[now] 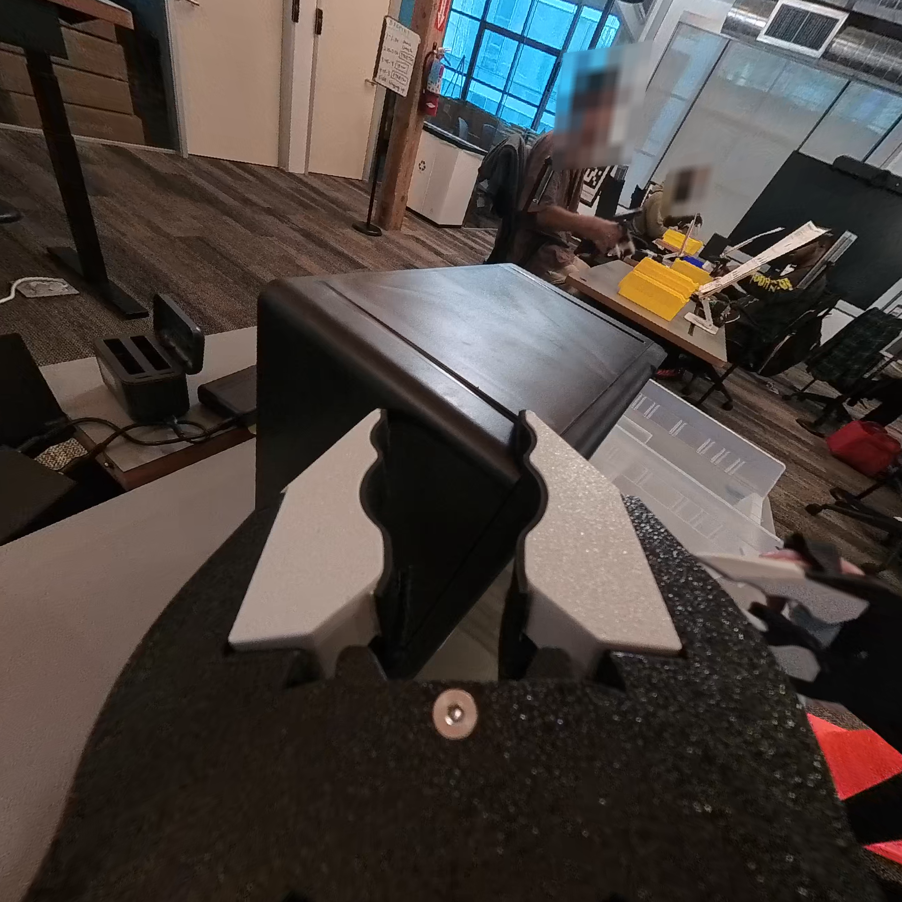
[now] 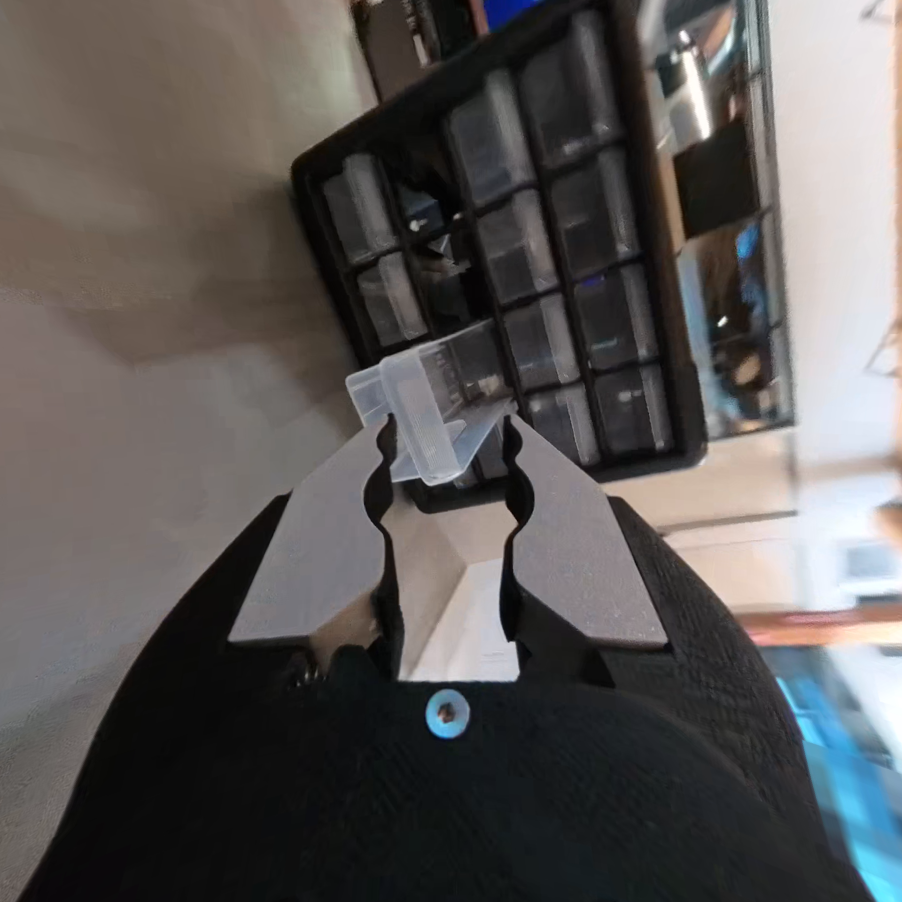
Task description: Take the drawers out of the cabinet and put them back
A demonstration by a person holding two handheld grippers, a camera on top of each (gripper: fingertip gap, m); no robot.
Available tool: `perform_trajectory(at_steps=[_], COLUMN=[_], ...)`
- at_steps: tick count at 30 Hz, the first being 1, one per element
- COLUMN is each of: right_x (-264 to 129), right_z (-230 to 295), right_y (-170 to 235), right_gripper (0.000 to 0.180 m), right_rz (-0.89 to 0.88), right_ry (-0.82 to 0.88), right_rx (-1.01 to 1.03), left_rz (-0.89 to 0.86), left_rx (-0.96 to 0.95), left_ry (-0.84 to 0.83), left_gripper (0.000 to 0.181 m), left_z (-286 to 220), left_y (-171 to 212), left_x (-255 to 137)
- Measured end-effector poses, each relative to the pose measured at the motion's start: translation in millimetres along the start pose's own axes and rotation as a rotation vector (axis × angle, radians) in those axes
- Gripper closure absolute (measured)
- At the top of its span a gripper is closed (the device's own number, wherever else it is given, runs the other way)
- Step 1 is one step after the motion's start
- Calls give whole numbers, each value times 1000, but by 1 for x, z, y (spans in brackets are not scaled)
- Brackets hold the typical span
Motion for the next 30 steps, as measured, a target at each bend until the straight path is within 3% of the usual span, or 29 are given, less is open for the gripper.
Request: perform_trajectory(at_steps=[5,8,11,14,18,26,30], right_x=[-4,9,19,22,26,21,16], right_z=[-38,-45,-40,-32,-27,-26,-37], right_y=[4,6,11,13,12,23,16], right_gripper=[106,97,97,107,108,93,79], right_rz=[-127,-132,-85,-34,-3,20,-139], right_ry=[-74,-166,-213,-196,-209,-289,-356], right_rx=[598,828,869,792,747,805,1042], left_rz=[-1,-1,-1,-2,-2,-3,-3], left_rx=[-1,-1,-1,-3,-4,-5,-5], left_ry=[0,0,2,6,7,10,9], left_gripper=[130,130,130,130,131,130,130], left_z=[0,0,0,1,1,1,1], left_y=[0,0,0,0,0,0,0], left_x=[0,0,0,0,0,0,0])
Point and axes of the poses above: each gripper's, where its closed fingertips meet, x out along the fingers, y out of its underside, z = x × y across the jaws, the point moved 10 cm from there along -x, back along the fingers, and after that the axes turned 8 degrees about -y, right-handed, at the moved point
